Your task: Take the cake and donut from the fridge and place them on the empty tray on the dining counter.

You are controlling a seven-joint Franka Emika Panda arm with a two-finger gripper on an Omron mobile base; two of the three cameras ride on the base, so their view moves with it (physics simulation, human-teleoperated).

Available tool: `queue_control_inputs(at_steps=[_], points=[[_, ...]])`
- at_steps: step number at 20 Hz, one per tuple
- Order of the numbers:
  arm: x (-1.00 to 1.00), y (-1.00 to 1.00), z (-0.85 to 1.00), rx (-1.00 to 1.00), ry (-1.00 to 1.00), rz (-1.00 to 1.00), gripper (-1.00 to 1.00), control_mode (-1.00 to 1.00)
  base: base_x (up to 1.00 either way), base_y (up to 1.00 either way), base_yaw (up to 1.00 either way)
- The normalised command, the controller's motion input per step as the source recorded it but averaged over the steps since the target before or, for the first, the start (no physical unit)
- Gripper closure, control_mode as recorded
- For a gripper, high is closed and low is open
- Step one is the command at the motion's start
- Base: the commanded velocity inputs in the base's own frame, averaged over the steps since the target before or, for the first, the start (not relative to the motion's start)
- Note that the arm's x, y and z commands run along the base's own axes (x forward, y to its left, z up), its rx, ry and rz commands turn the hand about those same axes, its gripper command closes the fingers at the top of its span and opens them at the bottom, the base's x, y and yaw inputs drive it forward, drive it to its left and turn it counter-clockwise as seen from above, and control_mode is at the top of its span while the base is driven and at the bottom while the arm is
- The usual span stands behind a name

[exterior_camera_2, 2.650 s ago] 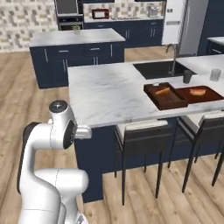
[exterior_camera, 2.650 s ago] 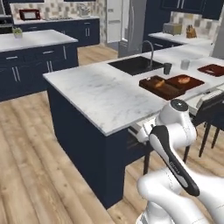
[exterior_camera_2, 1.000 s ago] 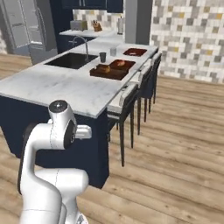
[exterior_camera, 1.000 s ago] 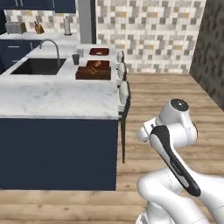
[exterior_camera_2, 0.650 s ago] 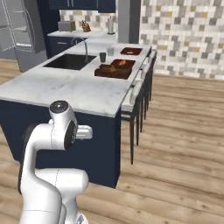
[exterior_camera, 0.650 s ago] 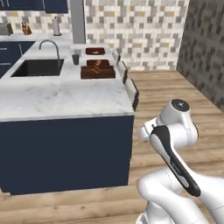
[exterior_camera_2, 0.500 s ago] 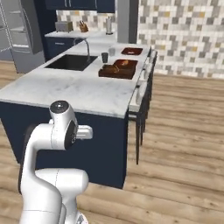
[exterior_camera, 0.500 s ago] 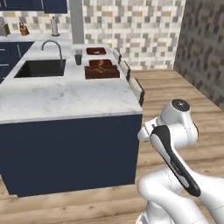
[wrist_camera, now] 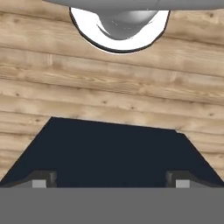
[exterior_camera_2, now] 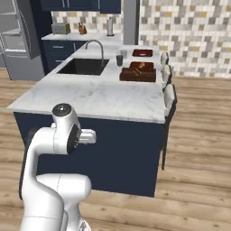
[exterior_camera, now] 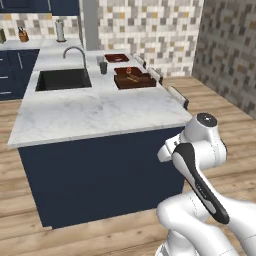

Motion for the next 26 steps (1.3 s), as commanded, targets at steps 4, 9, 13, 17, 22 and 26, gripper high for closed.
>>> queue_control_inputs(at_steps=[4,9,13,17,22,26], points=[[0.0,0.0,0.0,0.0,0.0,0.0,-1.0,1.0,-0.08,1.0,-0.22],[0.0,0.0,0.0,0.0,0.0,0.0,-1.0,1.0,-0.12,1.0,-0.23],[0.0,0.0,0.0,0.0,0.0,0.0,-1.0,1.0,-0.06,1.0,-0.22],[0.0,0.0,0.0,0.0,0.0,0.0,-1.0,1.0,0.0,1.0,-0.23],[0.0,0.0,0.0,0.0,0.0,0.0,-1.0,1.0,0.0,1.0,-0.25],[0.0,0.0,0.0,0.0,0.0,0.0,-1.0,1.0,0.03,1.0,-0.25]])
